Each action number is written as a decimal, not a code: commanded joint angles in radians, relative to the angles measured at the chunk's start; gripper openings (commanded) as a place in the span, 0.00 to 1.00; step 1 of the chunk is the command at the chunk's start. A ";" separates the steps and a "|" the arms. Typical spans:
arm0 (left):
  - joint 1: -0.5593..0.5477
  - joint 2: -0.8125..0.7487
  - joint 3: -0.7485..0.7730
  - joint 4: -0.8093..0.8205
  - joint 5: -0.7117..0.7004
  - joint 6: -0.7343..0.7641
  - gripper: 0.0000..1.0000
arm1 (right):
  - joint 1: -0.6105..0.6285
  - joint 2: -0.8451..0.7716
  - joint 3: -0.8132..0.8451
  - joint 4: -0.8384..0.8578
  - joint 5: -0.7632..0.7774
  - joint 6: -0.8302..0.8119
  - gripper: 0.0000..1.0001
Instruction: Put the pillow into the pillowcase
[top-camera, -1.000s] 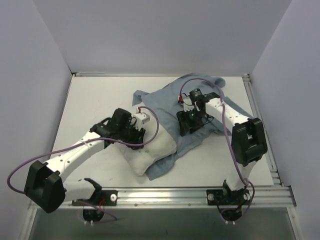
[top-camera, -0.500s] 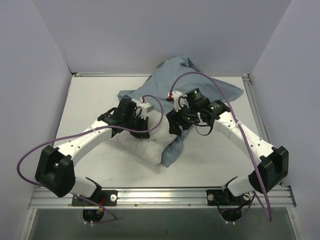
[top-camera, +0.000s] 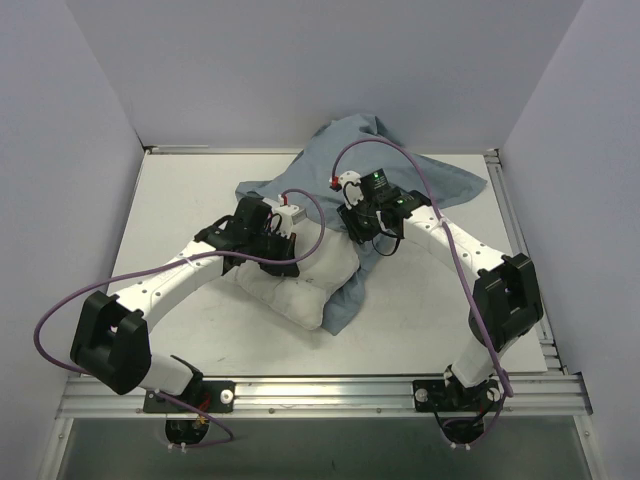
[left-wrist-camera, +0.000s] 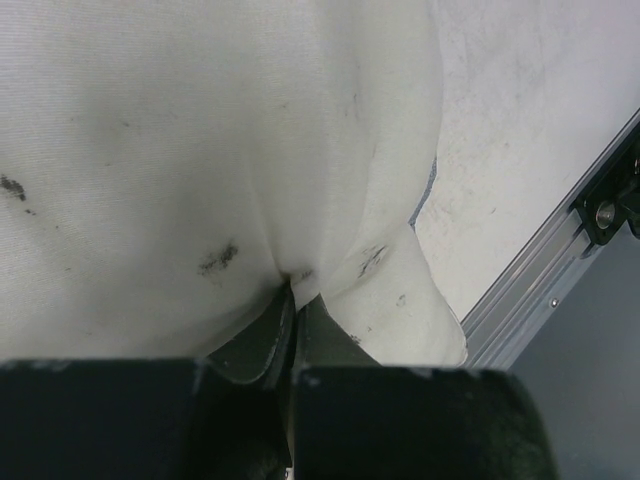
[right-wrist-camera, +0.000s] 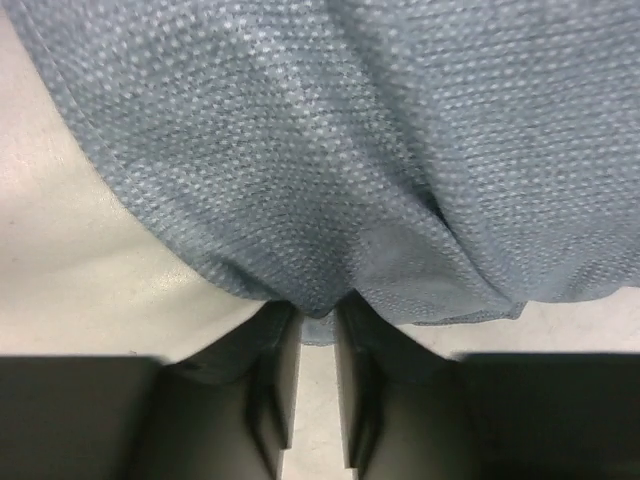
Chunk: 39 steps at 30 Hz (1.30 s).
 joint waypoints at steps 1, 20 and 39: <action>0.031 -0.020 -0.006 0.079 0.015 -0.029 0.00 | -0.020 -0.002 0.049 0.016 -0.018 -0.024 0.17; 0.074 -0.035 -0.067 0.516 0.114 -0.532 0.00 | -0.174 0.102 0.200 -0.380 -0.698 0.016 0.00; -0.295 -0.093 0.052 0.007 -0.340 0.686 0.97 | -0.317 -0.379 -0.355 -0.134 -0.463 0.601 0.81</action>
